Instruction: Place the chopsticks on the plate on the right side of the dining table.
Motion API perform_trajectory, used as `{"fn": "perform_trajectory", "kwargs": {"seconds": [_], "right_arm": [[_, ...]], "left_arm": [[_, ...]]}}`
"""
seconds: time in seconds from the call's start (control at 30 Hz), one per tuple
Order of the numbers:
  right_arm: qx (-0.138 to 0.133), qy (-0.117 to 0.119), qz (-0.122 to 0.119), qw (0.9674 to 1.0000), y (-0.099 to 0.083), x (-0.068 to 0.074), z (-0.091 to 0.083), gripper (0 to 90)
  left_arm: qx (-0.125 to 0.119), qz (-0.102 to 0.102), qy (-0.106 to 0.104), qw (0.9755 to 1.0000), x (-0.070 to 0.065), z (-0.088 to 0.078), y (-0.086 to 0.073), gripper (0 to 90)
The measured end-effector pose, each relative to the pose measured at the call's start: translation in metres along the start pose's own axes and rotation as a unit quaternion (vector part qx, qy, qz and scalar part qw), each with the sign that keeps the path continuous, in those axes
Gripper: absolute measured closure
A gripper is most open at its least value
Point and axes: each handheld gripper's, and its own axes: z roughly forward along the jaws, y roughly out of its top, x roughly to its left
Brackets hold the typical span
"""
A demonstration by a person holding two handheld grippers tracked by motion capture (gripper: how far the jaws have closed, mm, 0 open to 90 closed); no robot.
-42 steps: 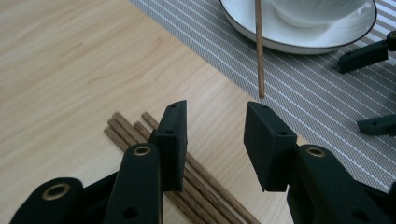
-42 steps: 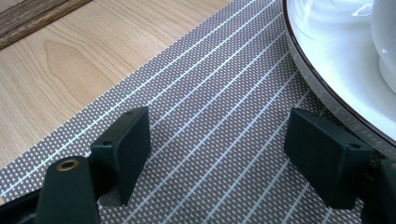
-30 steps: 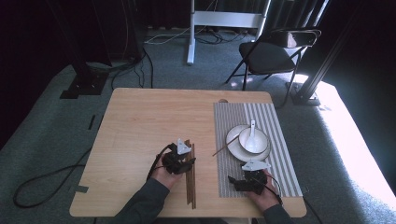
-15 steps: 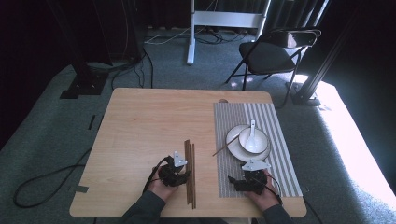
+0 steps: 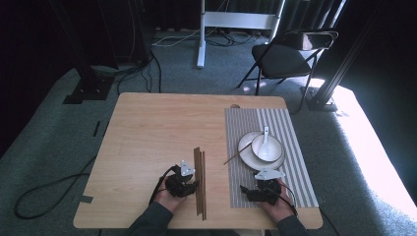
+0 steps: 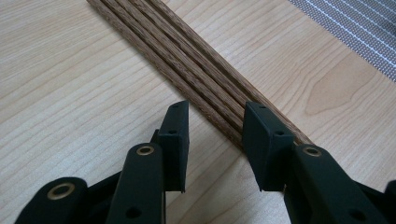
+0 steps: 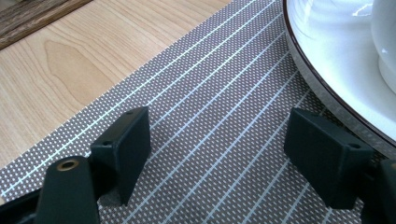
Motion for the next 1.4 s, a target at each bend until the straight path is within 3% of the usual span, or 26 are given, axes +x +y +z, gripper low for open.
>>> {"fn": "perform_trajectory", "kwargs": {"seconds": [0.43,0.6,0.8,1.07,1.4], "right_arm": [[0.000,0.000,0.000,1.0000,0.000,0.000,0.000,22.1],[0.000,0.000,0.000,1.0000,0.000,0.000,0.000,22.1],[0.000,0.000,0.001,1.0000,0.000,0.000,0.000,22.1],[0.000,0.000,0.000,1.0000,0.000,0.000,0.000,22.1],[0.000,0.000,0.000,1.0000,0.000,0.000,0.000,22.1]], "left_arm": [[0.001,0.000,-0.006,1.0000,-0.002,0.002,0.000,61.6],[0.009,0.004,0.000,1.0000,-0.003,0.004,-0.001,62.1],[0.015,0.008,0.022,0.9996,-0.005,0.002,-0.002,67.4],[0.025,-0.016,0.039,0.9988,0.001,-0.001,-0.002,76.2],[0.026,-0.061,0.058,0.9961,0.021,-0.004,-0.003,82.3]]}}
